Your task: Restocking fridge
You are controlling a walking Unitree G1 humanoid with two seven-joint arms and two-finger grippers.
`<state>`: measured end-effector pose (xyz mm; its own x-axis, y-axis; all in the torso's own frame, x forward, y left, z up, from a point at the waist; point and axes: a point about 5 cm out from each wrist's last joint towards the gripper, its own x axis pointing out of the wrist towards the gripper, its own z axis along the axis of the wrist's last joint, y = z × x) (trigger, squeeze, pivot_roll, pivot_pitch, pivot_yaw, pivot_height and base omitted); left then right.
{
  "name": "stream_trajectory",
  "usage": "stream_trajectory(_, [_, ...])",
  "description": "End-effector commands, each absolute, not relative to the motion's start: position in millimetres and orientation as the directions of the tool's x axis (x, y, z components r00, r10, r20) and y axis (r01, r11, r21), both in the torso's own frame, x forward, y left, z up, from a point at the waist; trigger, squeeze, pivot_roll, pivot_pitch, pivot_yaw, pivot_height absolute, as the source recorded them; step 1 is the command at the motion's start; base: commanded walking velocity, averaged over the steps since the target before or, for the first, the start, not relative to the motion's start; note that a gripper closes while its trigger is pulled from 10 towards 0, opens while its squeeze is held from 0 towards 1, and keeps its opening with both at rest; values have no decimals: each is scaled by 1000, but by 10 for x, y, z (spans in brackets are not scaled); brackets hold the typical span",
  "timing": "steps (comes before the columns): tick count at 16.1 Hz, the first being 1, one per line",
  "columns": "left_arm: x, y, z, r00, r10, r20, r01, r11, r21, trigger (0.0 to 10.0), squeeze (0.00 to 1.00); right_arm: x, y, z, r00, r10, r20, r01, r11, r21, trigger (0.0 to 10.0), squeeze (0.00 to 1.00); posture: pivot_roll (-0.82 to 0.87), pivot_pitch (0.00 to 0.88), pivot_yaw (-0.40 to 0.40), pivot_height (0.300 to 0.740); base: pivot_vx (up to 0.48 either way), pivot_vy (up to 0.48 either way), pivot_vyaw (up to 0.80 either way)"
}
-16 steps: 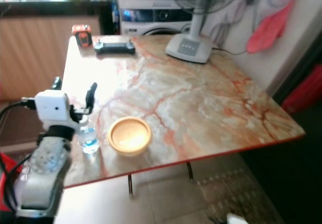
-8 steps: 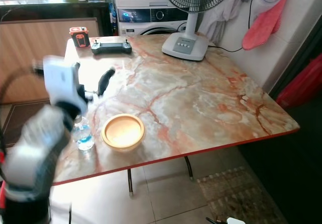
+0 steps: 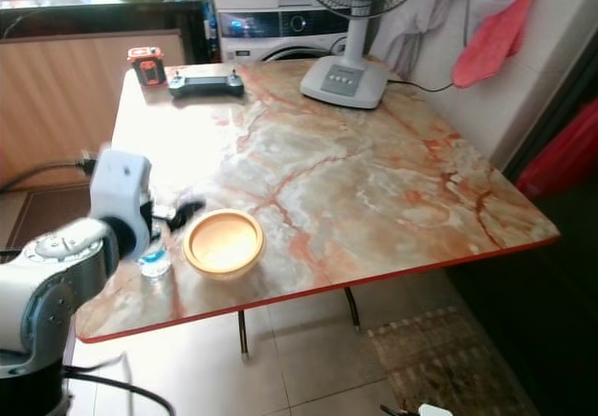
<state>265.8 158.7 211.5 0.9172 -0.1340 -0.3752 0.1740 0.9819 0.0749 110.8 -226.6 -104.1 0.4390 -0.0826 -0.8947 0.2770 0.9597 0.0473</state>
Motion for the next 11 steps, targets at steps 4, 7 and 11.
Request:
stream_trajectory(4, [2587, 1718, 2260, 919, -75, -388, 130, 984, 118, 10000, 0, 1094, -2273, -1044, 434, -85, -897, 287, 957, 48, 10000, 0, 188, 0, -36, 740, 0, 0, 0])
stream_trajectory(7, [2596, 1750, 2328, 930, -52, -363, 100, 989, 112, 10000, 0, 1092, -2273, -1044, 432, -83, -898, 281, 959, 47, 10000, 0, 198, 0, -39, 740, 0, 0, 0])
stream_trajectory(11, [2569, 1884, 2383, 929, -4, -370, 54, 991, 126, 10000, 0, 1090, -2281, -1043, 431, -83, -899, 281, 959, 46, 10000, 0, 201, 0, -43, 740, 0, 0, 0])
